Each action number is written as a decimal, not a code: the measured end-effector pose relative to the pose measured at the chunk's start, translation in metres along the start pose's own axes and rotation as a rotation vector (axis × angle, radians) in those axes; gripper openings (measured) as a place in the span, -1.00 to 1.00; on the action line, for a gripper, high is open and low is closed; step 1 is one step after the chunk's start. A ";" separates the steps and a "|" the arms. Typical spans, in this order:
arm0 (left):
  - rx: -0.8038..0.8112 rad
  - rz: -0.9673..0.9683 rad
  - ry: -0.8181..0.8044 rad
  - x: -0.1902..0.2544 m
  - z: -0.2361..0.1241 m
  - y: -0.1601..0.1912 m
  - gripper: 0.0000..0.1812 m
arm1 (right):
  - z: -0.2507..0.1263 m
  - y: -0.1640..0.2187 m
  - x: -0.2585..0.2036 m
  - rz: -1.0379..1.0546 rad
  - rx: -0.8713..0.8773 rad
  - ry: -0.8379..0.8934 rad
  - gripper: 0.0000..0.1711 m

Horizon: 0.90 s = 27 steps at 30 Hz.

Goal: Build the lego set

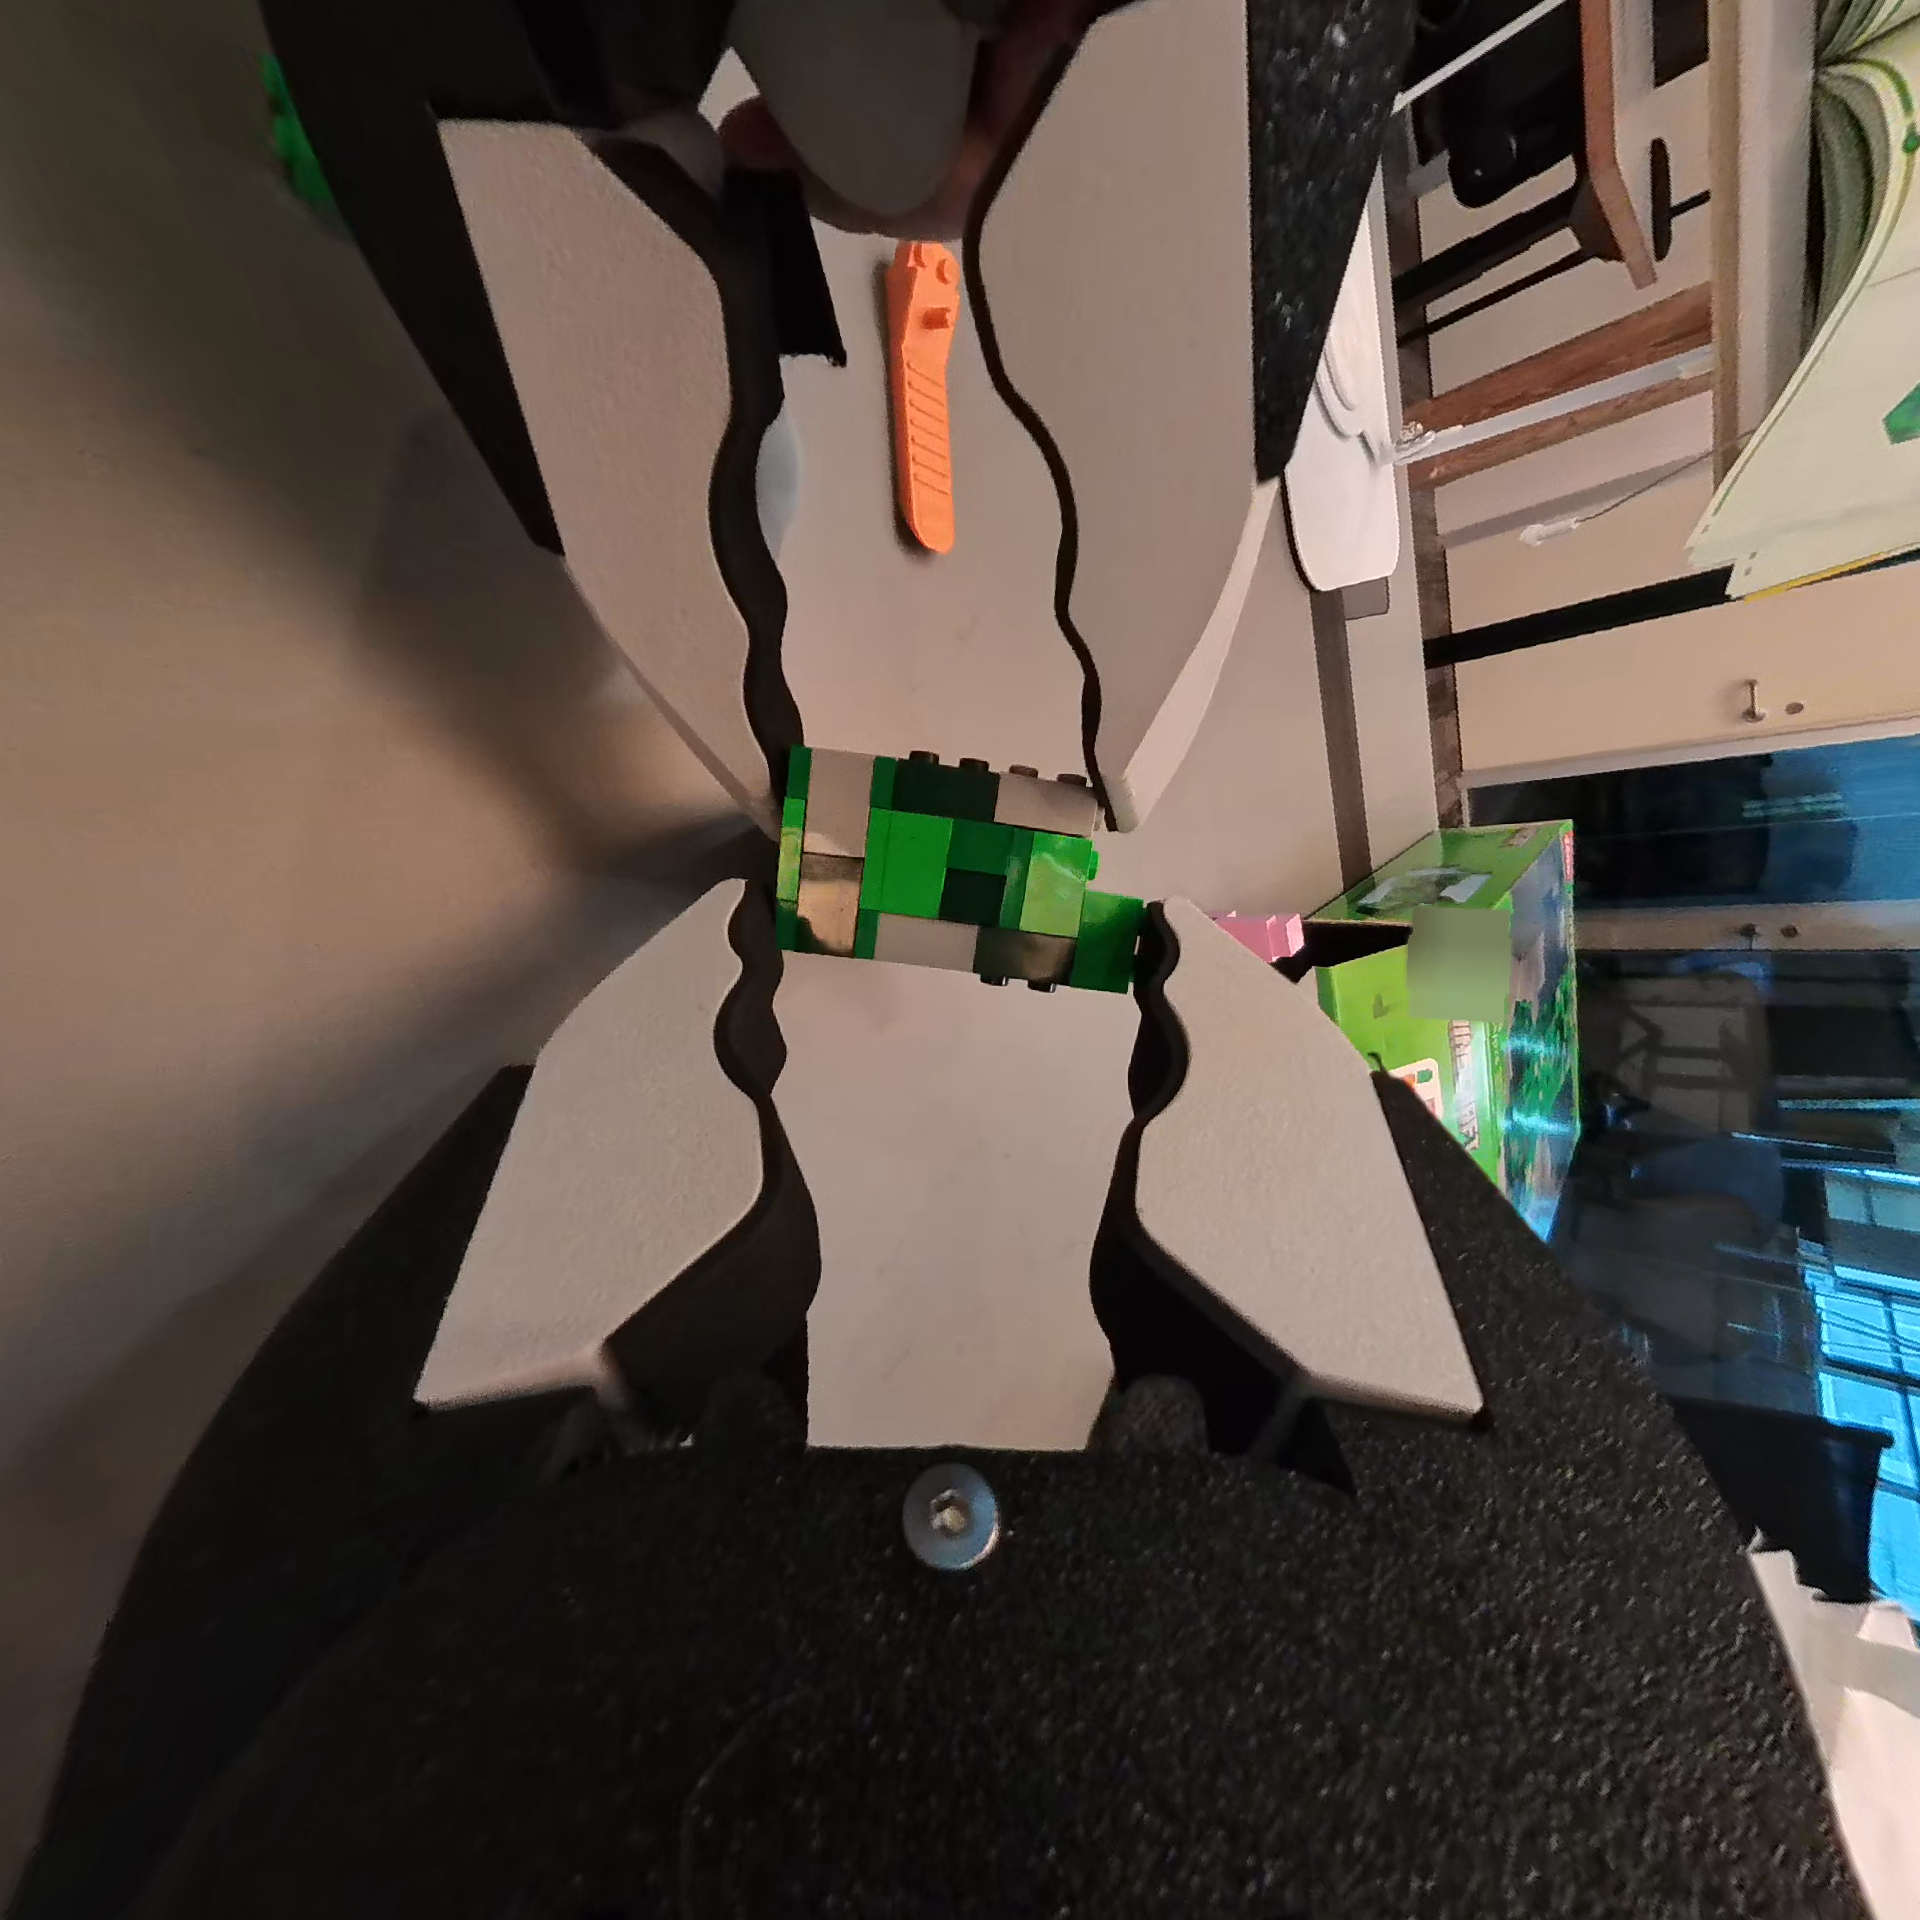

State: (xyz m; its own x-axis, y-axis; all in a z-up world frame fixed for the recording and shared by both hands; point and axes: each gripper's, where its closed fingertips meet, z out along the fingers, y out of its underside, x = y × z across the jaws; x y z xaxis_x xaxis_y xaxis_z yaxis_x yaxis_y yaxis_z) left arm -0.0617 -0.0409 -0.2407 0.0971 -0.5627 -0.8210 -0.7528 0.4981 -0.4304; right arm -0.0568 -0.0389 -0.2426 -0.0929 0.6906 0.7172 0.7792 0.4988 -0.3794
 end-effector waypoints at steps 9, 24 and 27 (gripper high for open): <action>-0.013 0.004 -0.015 0.002 -0.004 0.005 -0.41 | -0.017 -0.003 -0.001 0.160 0.184 -0.152 -0.04; -0.154 -0.293 0.117 0.051 -0.047 -0.005 -0.21 | -0.007 0.008 0.010 0.488 0.555 -0.382 -0.12; -0.142 -0.461 0.083 0.042 -0.072 0.002 -0.19 | -0.015 0.004 0.007 0.542 0.592 -0.468 -0.17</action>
State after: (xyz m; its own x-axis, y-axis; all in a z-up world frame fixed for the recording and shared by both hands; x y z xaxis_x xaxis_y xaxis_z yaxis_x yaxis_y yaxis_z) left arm -0.1060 -0.1111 -0.2490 0.3935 -0.7568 -0.5220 -0.7255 0.0931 -0.6819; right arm -0.0450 -0.0393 -0.2304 -0.1492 0.9842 0.0949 0.3579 0.1433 -0.9227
